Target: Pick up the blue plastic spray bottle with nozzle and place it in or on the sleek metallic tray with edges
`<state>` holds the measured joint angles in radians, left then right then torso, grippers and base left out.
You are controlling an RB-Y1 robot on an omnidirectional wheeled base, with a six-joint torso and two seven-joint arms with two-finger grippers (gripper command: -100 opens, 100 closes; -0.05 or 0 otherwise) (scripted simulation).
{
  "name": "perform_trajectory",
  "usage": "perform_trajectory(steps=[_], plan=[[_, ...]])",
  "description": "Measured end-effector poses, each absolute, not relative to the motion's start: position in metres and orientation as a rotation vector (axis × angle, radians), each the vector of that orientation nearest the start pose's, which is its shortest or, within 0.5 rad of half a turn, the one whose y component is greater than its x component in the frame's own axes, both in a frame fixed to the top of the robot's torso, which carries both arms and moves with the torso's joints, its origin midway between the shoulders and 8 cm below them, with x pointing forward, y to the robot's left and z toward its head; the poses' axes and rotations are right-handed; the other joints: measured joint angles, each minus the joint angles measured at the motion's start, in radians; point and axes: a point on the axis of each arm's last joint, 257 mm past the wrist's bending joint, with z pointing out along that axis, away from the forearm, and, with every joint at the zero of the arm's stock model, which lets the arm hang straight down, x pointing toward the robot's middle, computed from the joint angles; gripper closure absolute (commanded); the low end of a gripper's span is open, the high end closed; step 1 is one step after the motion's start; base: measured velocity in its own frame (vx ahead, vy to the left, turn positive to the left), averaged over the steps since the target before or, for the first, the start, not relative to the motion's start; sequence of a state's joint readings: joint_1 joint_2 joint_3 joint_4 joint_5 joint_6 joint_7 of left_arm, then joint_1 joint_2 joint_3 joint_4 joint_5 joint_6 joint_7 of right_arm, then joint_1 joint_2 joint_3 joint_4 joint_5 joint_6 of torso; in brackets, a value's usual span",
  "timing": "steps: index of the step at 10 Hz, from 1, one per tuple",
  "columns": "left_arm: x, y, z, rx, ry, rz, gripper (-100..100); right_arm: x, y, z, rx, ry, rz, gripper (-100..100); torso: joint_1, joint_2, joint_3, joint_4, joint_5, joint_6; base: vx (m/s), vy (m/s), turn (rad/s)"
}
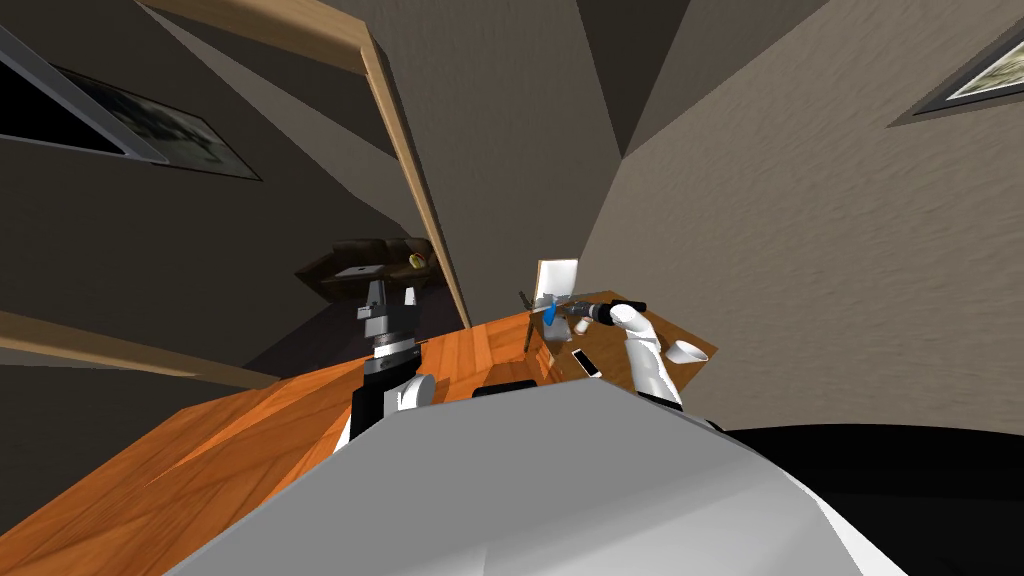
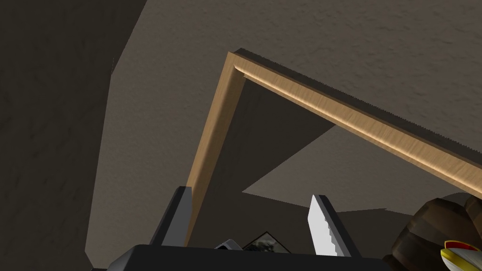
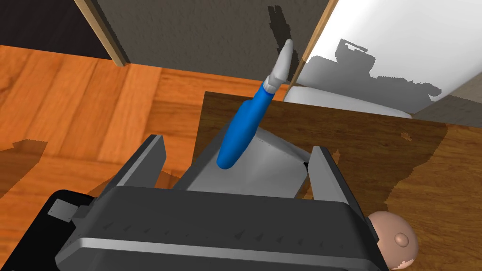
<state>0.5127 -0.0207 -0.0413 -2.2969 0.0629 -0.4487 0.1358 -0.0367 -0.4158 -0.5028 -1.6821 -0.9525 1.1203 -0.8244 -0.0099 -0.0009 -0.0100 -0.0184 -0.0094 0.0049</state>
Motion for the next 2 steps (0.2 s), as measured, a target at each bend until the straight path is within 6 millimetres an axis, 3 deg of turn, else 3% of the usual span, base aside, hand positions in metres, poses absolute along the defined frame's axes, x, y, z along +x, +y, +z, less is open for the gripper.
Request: perform_trajectory(steps=[2], plan=[[0.349,0.2771,0.0178,-0.806,0.544,-1.493,0,0.4688,-0.4073,-0.2553,-2.681,-0.393,-1.419,0,0.0,0.0,0.0,0.0,0.0,0.0,0.0,0.0,0.0]])
